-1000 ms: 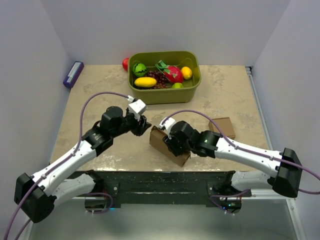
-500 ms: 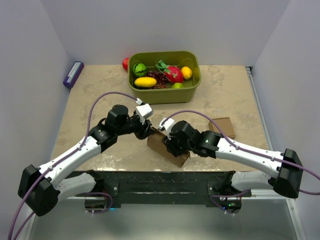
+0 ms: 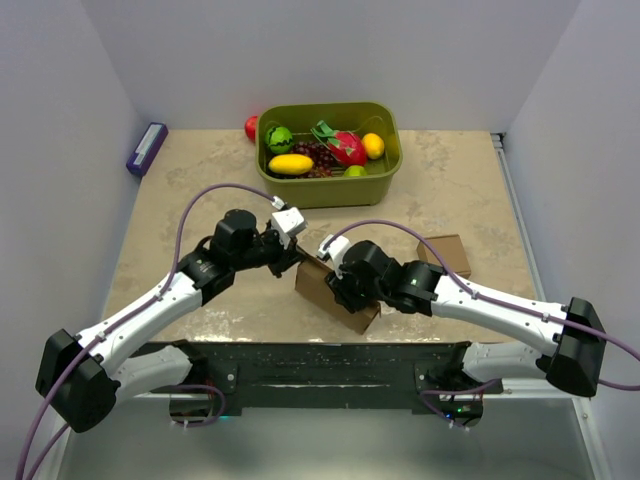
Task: Fold the paper box
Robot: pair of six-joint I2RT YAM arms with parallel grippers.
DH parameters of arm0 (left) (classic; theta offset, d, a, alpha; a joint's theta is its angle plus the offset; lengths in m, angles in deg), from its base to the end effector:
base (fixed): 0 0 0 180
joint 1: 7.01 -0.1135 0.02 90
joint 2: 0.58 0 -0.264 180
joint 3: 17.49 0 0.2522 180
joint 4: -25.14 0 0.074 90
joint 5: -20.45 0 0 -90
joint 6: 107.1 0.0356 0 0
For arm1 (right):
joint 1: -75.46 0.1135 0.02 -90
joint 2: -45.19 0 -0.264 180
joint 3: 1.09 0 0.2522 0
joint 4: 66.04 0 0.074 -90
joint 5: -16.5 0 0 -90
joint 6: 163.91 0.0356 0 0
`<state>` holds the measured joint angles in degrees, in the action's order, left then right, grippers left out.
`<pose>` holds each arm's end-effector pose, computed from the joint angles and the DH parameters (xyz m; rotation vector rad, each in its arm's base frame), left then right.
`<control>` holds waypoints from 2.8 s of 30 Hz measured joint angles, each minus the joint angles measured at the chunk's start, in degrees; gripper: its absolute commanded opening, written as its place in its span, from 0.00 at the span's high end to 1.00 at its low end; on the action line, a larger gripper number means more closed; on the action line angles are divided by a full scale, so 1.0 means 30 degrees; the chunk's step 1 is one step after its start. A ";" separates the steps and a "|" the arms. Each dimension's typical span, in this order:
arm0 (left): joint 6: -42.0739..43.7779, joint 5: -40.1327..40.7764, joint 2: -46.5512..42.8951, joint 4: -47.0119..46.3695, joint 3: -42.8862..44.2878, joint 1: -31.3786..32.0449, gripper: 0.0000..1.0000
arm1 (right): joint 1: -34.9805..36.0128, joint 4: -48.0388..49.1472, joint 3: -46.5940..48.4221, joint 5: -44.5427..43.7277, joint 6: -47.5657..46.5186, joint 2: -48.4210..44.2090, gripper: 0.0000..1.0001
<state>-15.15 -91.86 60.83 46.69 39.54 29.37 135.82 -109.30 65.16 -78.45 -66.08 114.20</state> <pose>0.1863 -0.1540 0.2793 0.9154 1.8604 -0.7687 0.1280 0.2187 0.2691 -1.0332 2.1891 0.4613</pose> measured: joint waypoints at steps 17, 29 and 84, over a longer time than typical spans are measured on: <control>-0.2907 0.1260 -0.0889 -0.2025 -0.2142 0.0342 1.00 | -0.0029 -0.0124 0.0000 0.0000 0.0000 0.0663 0.82; -0.6543 0.4685 -0.1872 -0.5865 -0.5115 0.2040 1.00 | -0.0015 -0.0736 0.0000 -0.0066 0.0007 0.0976 0.83; -0.7555 1.5635 -0.1078 -0.9209 -0.6645 0.8262 1.00 | -0.0306 -0.7213 0.2120 -0.4597 0.8116 -0.3810 0.42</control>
<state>-37.81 -44.95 57.59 19.07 19.61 54.16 134.90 -130.93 71.52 -92.24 -41.73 102.77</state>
